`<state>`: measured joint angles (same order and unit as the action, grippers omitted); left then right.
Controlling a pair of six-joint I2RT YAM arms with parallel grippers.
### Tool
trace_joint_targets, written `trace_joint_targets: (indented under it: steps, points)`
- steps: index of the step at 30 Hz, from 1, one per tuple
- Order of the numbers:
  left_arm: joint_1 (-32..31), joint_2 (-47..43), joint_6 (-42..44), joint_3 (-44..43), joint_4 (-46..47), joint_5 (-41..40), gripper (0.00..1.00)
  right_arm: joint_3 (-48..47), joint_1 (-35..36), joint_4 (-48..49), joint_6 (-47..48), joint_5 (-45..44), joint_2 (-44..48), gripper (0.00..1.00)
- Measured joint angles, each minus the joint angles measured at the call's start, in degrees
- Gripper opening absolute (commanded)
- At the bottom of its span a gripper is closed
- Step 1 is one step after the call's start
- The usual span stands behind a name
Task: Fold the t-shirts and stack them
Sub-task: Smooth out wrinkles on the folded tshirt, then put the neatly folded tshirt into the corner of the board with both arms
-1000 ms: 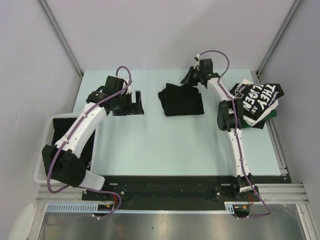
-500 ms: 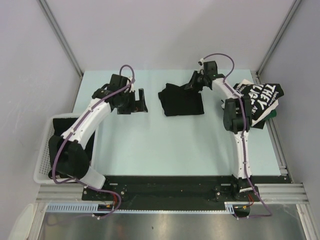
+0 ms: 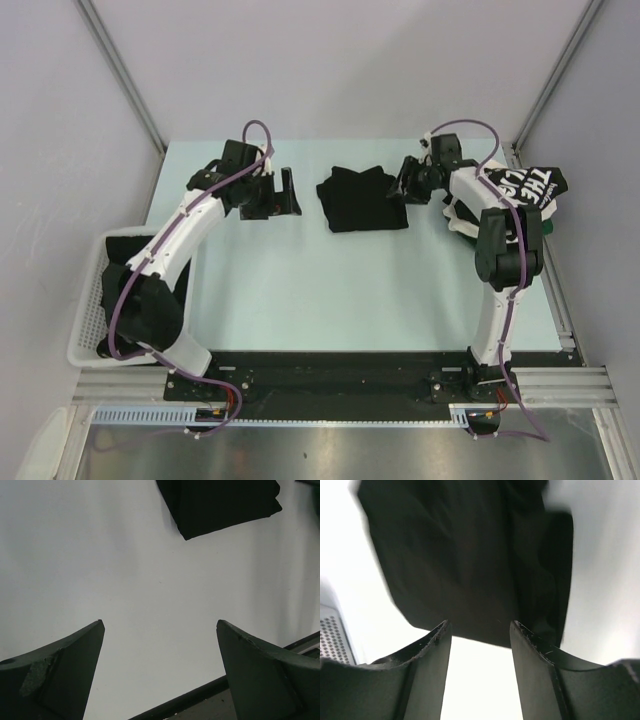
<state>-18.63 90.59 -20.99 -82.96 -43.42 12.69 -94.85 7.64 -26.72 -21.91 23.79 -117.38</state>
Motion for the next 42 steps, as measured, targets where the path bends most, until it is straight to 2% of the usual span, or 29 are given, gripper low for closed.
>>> trace_joint_targets:
  steps: [5, 10, 21, 42]
  points:
    - [0.0, -1.4, 0.0, 0.4, 0.0, 0.0, 0.99, 7.3, 0.2, -1.8, -0.4, -0.8, 0.1, 0.56]
    - [0.0, -4.5, 0.0, 2.1, -0.2, 0.0, 1.00, 10.4, 0.5, -2.5, -0.3, -3.3, 0.4, 0.57]
    - [0.0, -8.6, 0.0, 7.2, -0.4, 0.0, 0.99, 10.7, 0.7, -2.8, 1.7, -7.1, 4.9, 0.59]
    - [0.0, -11.0, -0.3, 8.9, -0.4, -0.1, 0.99, 10.7, 0.8, -4.3, 4.0, -8.9, 0.9, 0.60]
